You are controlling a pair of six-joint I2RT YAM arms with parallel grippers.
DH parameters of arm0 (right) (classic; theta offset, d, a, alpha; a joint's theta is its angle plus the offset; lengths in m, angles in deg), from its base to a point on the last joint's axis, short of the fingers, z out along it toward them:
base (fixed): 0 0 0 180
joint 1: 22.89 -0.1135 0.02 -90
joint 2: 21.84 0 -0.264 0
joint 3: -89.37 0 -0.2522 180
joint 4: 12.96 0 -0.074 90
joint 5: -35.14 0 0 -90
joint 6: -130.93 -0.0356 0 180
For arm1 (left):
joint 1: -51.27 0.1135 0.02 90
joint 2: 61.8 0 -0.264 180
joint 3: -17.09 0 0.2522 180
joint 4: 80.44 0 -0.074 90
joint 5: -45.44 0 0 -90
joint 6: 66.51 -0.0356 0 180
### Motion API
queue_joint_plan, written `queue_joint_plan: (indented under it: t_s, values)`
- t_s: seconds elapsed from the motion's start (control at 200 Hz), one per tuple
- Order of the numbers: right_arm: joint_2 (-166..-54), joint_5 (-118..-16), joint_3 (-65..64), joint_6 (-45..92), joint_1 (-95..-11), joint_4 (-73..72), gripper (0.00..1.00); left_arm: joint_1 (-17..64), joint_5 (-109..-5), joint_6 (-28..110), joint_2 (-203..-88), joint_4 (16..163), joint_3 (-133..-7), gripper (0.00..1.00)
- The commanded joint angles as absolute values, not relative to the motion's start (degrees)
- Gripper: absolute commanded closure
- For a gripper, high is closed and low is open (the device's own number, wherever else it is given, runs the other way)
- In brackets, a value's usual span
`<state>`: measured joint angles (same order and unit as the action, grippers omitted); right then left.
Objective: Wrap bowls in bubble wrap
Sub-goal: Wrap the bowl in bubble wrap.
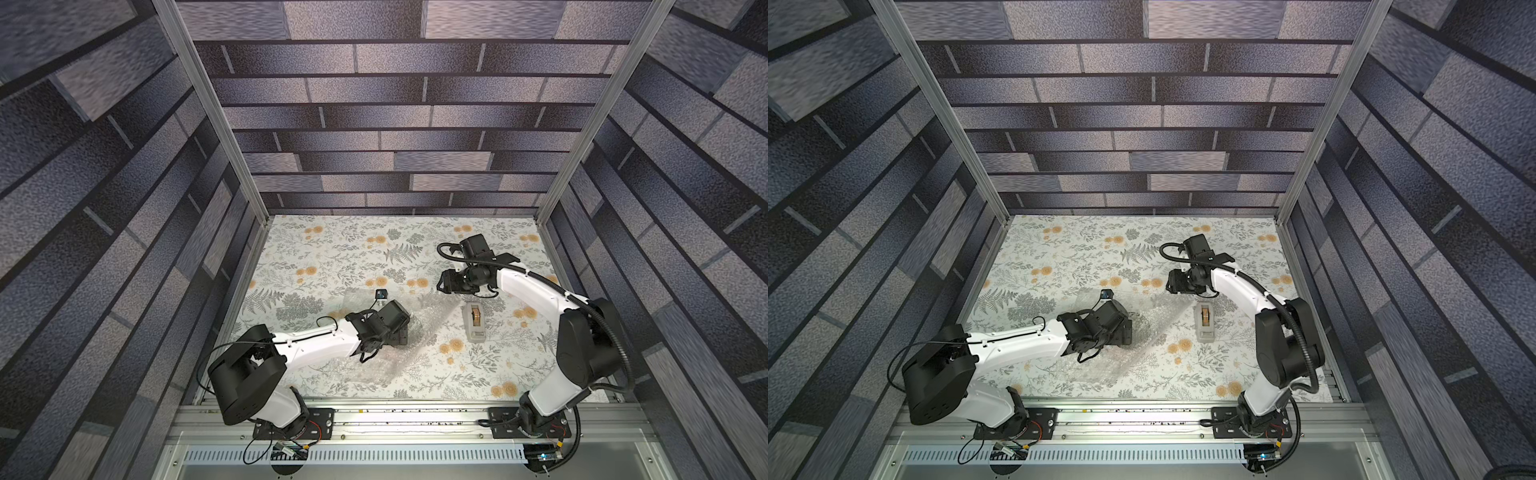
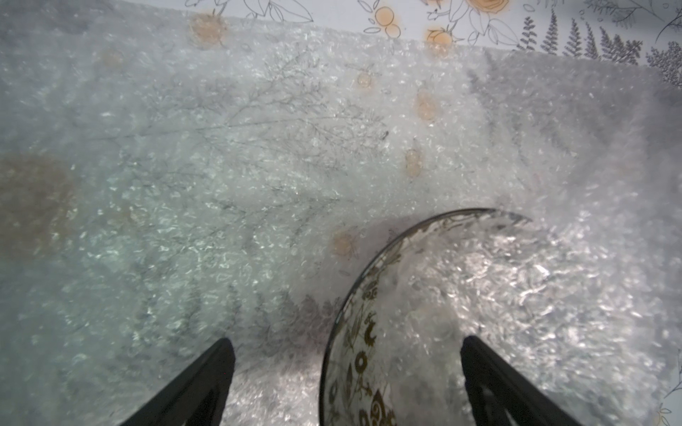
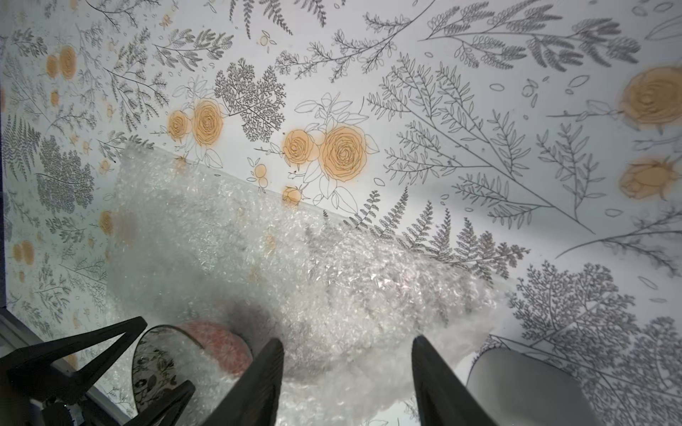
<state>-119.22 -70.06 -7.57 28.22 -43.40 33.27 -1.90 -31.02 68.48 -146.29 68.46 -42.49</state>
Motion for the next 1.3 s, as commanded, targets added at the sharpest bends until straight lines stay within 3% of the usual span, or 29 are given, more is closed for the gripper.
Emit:
queue_joint_plan:
  t_s: [0.0, 0.23, 0.551, 0.747, 1.293]
  values:
    - [-122.6, -76.7, -6.3, 32.3, -38.3, 31.3, 0.41, -1.7, -30.7, 66.9, -146.4, 67.8, -44.0, 0.02]
    - [-122.5, -76.1, -7.3, 34.0, -33.3, 29.7, 0.39, -0.9, -30.8, 66.7, -145.3, 67.6, -42.7, 0.02]
    - [-135.9, -87.1, 0.1, 38.6, -28.0, 38.4, 0.42, 0.2, -31.5, 65.7, -144.2, 68.0, -42.2, 0.02]
    - [-136.9, -83.6, -0.2, 39.7, -27.4, 41.0, 0.44, 1.0, -32.2, 64.8, -144.1, 67.9, -42.1, 0.02]
    - [-142.3, -88.9, 3.2, 42.2, -27.4, 47.9, 0.55, 2.0, -32.8, 63.8, -144.2, 68.4, -42.3, 0.02]
